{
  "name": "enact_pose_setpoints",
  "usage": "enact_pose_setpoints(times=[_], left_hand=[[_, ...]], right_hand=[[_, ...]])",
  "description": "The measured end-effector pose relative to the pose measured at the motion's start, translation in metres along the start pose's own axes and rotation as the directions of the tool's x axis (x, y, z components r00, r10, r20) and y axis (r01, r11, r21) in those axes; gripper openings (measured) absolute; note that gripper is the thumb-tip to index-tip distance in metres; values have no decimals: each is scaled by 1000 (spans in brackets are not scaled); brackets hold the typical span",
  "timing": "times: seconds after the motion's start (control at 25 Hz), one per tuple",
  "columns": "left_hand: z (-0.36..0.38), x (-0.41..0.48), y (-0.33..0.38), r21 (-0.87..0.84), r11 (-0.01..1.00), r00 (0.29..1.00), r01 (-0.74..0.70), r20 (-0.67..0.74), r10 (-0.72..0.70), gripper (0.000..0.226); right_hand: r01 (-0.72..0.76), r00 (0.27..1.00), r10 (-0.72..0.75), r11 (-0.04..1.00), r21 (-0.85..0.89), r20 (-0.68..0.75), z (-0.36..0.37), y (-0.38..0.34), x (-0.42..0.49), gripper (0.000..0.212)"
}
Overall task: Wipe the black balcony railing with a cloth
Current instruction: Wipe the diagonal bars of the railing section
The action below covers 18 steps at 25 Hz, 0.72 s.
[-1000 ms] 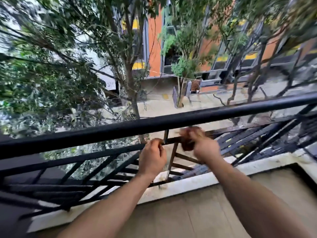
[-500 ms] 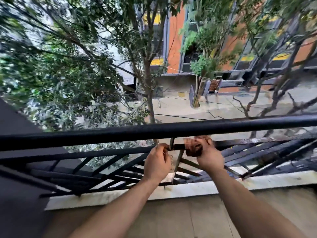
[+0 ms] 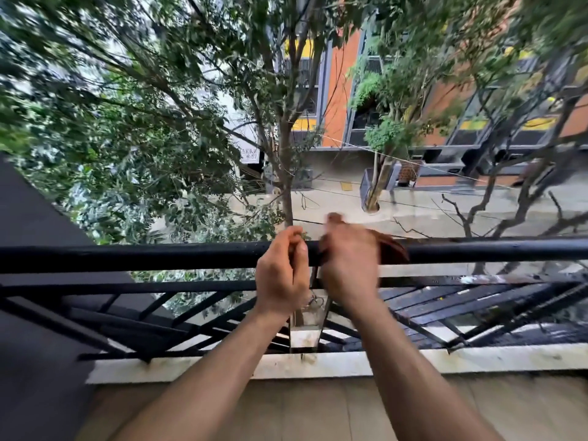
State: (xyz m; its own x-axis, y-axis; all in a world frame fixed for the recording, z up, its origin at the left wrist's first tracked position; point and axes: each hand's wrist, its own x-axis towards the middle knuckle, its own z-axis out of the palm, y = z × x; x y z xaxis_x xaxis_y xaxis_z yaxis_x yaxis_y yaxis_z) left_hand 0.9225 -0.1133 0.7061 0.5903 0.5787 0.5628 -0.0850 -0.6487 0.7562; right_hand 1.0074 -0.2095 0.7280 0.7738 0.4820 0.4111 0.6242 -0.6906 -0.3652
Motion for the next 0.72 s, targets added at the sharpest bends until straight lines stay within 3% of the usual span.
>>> enact_pose_setpoints(times=[0.08, 0.16, 0.24, 0.32, 0.4, 0.44, 0.6, 0.72], left_hand=[[-7, 13, -5, 74, 997, 997, 14, -71, -9, 26], [-6, 24, -11, 172, 985, 999, 24, -30, -19, 26], [10, 30, -7, 221, 975, 991, -25, 132, -4, 26], [29, 35, 4, 206, 976, 966, -75, 257, 20, 28], [45, 36, 17, 171, 983, 949, -68, 316, 11, 32], [52, 37, 21, 155, 987, 943, -52, 332, -2, 33], [88, 54, 38, 170, 984, 908, -55, 419, -21, 46], [122, 64, 57, 189, 980, 862, -61, 504, -44, 54]], right_hand=[[346, 930, -341, 938, -14, 140, 26, -33, -13, 52], [463, 857, -460, 885, 45, 232, 31, -17, -20, 71], [405, 887, -385, 914, -31, 254, 0, 38, -21, 86], [93, 975, -58, 983, -158, 214, -34, 109, -10, 92], [-131, 976, 180, 937, -324, 124, -54, 141, 1, 90], [-127, 977, 180, 925, -358, 118, -48, 132, 2, 93], [249, 957, -225, 960, -124, 182, 11, 60, -25, 103], [344, 918, -304, 929, -134, 253, -19, 120, -21, 96]])
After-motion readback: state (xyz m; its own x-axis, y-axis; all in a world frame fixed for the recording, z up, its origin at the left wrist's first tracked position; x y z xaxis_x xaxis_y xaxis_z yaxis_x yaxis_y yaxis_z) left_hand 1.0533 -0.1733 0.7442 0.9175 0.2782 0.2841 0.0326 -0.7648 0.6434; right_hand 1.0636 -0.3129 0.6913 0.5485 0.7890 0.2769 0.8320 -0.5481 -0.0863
